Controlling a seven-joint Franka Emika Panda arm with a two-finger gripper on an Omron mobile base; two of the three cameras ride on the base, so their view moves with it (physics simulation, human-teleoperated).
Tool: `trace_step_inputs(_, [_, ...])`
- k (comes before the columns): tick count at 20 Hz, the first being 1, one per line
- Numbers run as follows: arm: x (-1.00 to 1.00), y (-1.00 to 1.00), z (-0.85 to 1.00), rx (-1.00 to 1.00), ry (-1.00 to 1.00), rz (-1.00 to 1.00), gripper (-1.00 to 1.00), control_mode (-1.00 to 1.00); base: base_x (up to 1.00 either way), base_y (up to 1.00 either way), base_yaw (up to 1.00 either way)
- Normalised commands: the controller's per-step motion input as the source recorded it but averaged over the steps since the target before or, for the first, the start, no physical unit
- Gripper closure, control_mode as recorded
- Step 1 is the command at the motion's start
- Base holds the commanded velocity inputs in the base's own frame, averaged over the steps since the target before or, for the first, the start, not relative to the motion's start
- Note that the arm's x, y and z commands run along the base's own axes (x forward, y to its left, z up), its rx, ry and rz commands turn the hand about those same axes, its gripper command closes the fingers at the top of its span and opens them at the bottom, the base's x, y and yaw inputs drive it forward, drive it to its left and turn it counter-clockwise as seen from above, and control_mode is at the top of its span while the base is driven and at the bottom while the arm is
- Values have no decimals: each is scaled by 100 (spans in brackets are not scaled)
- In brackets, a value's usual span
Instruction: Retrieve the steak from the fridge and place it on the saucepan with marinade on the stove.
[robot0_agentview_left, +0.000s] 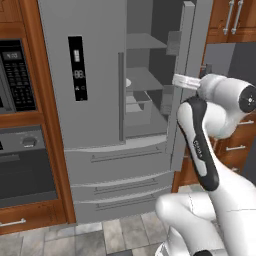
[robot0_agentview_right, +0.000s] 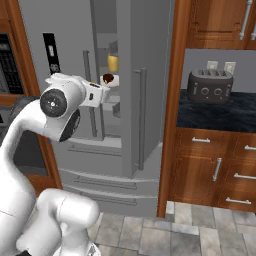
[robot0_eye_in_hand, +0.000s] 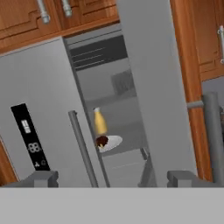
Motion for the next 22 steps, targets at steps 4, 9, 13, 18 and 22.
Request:
trace_step_inputs(4, [-8, 87, 28, -6, 4, -51, -100, -100, 0, 0, 0])
trace_step_inputs(9, [1, 37, 12, -8, 14, -66, -100, -100, 0, 0, 0])
trace_step_inputs(13, [30, 0, 4, -5, 18, -56, -100, -100, 0, 0, 0])
trace_step_inputs(18, [53, -1, 0, -7, 2, -27, -100, -100, 0, 0, 0])
trace_step_inputs(22, [47, -15, 0, -4, 0, -8, -100, -100, 0, 0, 0])
